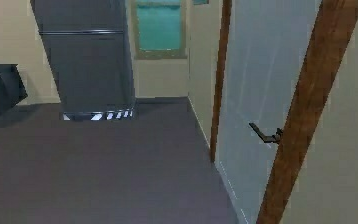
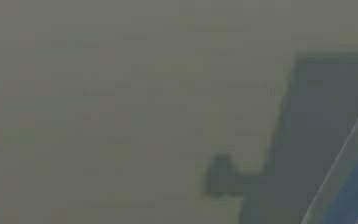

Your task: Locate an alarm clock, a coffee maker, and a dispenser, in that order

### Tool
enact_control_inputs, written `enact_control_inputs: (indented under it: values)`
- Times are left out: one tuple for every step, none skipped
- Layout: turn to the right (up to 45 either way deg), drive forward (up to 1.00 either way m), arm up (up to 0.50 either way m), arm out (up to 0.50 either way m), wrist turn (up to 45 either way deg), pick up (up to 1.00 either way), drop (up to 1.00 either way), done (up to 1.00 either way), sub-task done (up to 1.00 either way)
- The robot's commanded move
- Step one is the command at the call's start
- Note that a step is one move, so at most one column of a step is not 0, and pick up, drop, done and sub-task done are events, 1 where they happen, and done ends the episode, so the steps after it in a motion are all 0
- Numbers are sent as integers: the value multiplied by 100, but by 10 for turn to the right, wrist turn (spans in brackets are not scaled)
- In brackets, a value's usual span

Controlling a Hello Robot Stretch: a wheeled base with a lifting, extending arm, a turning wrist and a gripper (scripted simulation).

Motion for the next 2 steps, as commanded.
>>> enact_control_inputs:
  values:
    - [0, 20, 0, 0, 0, 0, 0, 0, 0]
    - [-420, 0, 0, 0, 0, 0, 0, 0, 0]
